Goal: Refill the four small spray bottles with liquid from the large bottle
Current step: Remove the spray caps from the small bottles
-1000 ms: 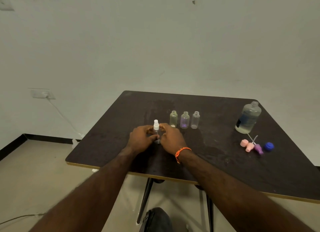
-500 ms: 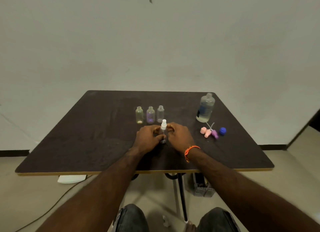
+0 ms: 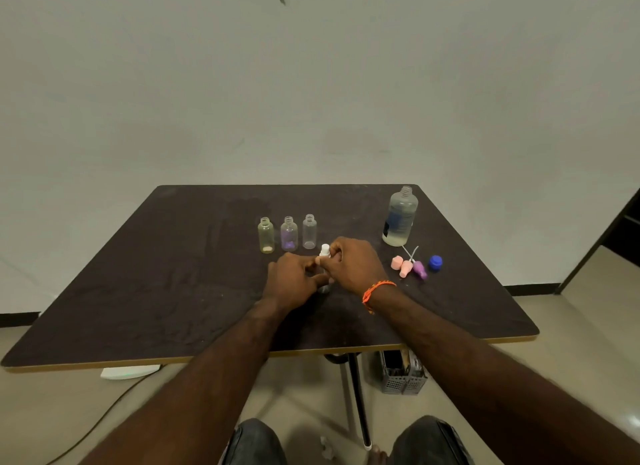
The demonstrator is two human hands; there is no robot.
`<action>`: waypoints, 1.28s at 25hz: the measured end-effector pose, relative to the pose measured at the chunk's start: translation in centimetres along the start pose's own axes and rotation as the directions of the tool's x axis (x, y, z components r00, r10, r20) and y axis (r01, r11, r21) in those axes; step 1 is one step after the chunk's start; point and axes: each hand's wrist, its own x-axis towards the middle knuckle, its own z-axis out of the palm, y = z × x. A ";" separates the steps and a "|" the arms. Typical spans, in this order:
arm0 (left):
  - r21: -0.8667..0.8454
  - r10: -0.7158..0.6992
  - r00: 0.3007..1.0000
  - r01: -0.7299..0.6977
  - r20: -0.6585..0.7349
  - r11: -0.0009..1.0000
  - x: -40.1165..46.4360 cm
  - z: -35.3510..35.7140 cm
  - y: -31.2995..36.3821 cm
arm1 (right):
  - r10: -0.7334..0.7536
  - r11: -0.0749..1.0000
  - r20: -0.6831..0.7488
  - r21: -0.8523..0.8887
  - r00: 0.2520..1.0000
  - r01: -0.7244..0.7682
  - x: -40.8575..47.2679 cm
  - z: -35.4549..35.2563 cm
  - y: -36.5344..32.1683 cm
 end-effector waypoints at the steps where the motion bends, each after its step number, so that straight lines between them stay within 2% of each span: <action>1: -0.004 0.006 1.000 -0.006 0.012 1.000 0.1 0.2 -0.2 | -0.025 1.000 0.017 -0.010 1.000 0.025 0.2 -0.1 0.1; 3: -0.009 0.011 1.000 -0.011 0.008 1.000 -0.1 0.4 -0.5 | -0.104 0.994 0.066 -0.037 0.992 0.106 0.3 -0.7 -0.1; 5: 0.003 0.006 1.000 -0.006 0.003 1.000 -0.1 0.4 -0.2 | -0.211 0.974 0.172 -0.050 0.962 0.222 0.7 -1.7 0.0; 7: 0.031 -0.016 1.000 0.017 -0.026 0.999 -0.1 0.3 0.0 | -0.231 0.969 0.259 -0.024 0.938 0.245 0.9 -2.9 0.1; 10: 0.021 -0.009 1.000 0.009 -0.021 1.000 -0.2 0.1 0.3 | -0.152 0.988 0.198 0.013 0.968 0.152 0.5 -2.7 0.3; 13: 0.019 -0.021 1.000 0.021 -0.005 1.000 -0.2 0.2 0.1 | -0.149 0.988 0.136 -0.030 0.980 0.154 0.5 -1.3 0.0; 17: 0.038 -0.039 0.999 0.039 0.007 0.999 -0.1 0.1 0.3 | -0.220 0.974 0.259 0.003 0.941 0.227 0.9 -2.4 -0.3; 21: 0.037 -0.050 0.999 0.050 -0.003 0.998 -0.3 0.1 0.5 | -0.129 0.990 0.141 -0.034 0.982 0.135 0.8 -2.0 -0.2; 23: 0.035 -0.062 0.998 0.062 -0.002 0.997 -0.3 0.2 0.5 | -0.162 0.980 0.163 -0.087 0.973 0.177 1.0 -1.4 -0.2; 26: 0.045 -0.063 0.998 0.063 -0.009 0.997 -0.4 0.1 0.6 | -0.242 0.968 0.254 0.000 0.936 0.251 0.8 -2.4 -0.4; 28: 0.043 -0.056 0.998 0.056 -0.007 0.998 -0.3 0.2 0.5 | -0.230 0.973 0.246 0.027 0.942 0.230 0.8 -2.7 -0.2; 30: 0.041 -0.058 0.998 0.058 -0.005 0.997 -0.5 0.1 0.7 | -0.148 0.987 0.190 -0.038 0.971 0.158 0.9 -2.3 -0.2; 32: 0.037 -0.062 0.998 0.062 -0.001 0.997 -0.5 0.0 0.6 | -0.133 0.981 0.161 -0.117 0.978 0.153 1.1 -1.7 -0.5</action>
